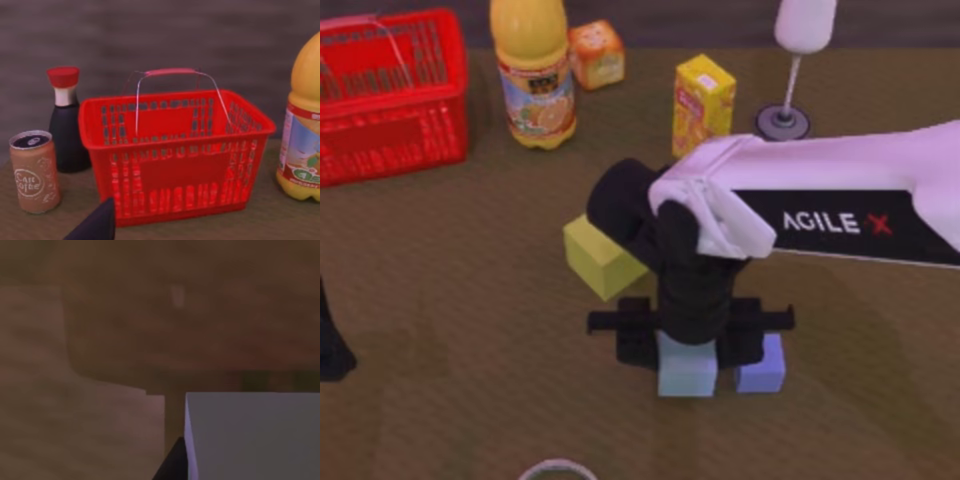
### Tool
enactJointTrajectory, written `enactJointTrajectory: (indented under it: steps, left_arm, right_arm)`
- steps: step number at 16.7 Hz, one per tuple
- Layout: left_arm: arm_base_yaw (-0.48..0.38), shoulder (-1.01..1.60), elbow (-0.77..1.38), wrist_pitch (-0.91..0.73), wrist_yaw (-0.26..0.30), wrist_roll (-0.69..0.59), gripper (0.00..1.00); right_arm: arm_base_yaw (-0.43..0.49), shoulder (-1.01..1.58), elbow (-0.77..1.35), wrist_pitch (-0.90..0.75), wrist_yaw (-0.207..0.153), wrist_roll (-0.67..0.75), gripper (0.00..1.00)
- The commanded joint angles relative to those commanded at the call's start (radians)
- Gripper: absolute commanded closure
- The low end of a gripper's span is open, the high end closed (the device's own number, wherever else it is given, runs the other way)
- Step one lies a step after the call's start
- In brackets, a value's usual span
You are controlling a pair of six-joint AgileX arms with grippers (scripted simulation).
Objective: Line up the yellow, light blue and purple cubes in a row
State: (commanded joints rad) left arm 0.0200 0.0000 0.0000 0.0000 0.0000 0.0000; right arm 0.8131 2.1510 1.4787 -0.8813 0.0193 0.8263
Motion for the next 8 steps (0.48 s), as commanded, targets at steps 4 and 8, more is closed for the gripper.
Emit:
enactJointTrajectory:
  steps: [4,8]
  left_arm:
    - [0.0,0.0,0.0,0.0,0.0,0.0,0.0]
    - [0.0,0.0,0.0,0.0,0.0,0.0,0.0]
  right_arm:
    - [0.0,0.0,0.0,0.0,0.0,0.0,0.47]
    - [0.0,0.0,0.0,0.0,0.0,0.0,0.17]
